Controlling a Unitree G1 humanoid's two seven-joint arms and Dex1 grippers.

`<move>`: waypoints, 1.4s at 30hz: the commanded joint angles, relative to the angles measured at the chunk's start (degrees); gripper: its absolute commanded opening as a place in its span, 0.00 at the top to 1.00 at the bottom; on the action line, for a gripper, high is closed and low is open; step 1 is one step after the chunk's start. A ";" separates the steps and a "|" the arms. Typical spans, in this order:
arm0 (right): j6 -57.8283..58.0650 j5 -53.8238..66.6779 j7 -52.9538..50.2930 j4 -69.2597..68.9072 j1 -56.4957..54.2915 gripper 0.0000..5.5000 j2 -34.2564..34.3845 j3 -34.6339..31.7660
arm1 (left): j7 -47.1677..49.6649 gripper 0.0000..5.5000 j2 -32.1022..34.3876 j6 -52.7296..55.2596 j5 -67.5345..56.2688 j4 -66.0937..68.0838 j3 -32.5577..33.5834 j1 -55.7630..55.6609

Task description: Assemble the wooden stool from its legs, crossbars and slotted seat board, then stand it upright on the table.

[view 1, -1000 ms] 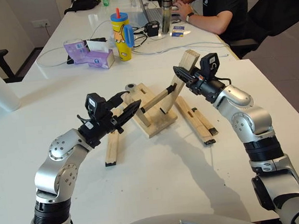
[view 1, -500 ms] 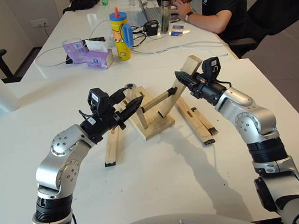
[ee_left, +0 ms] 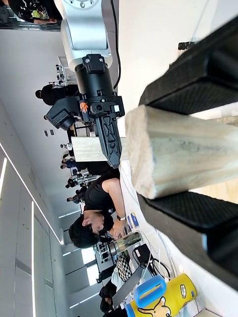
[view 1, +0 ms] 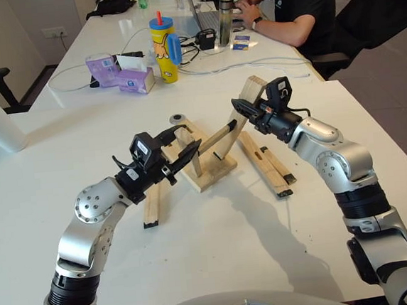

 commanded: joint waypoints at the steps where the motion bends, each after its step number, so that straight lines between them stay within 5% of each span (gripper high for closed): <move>1: 8.52 -16.38 10.14 2.32 8.03 0.79 -5.94 24.24 | -3.73 0.62 0.43 1.84 5.44 6.08 -8.99 1.82; 20: 4.22 -15.95 5.49 6.46 10.67 0.78 -4.87 22.29 | 0.74 0.62 -1.08 2.65 7.68 15.47 -11.20 3.25; 28: 1.94 -21.18 5.96 9.31 11.05 0.51 -3.81 22.39 | 2.16 0.62 -1.81 2.36 6.84 15.95 -10.36 1.23; 30: 1.52 -22.16 6.46 9.76 11.14 0.51 -3.47 21.93 | 2.34 0.62 -1.87 2.29 6.64 16.10 -10.20 0.94; 42: -6.82 -12.29 2.73 8.10 7.85 0.51 7.73 1.86 | 3.18 0.62 -2.10 3.08 3.98 16.00 -7.13 -1.29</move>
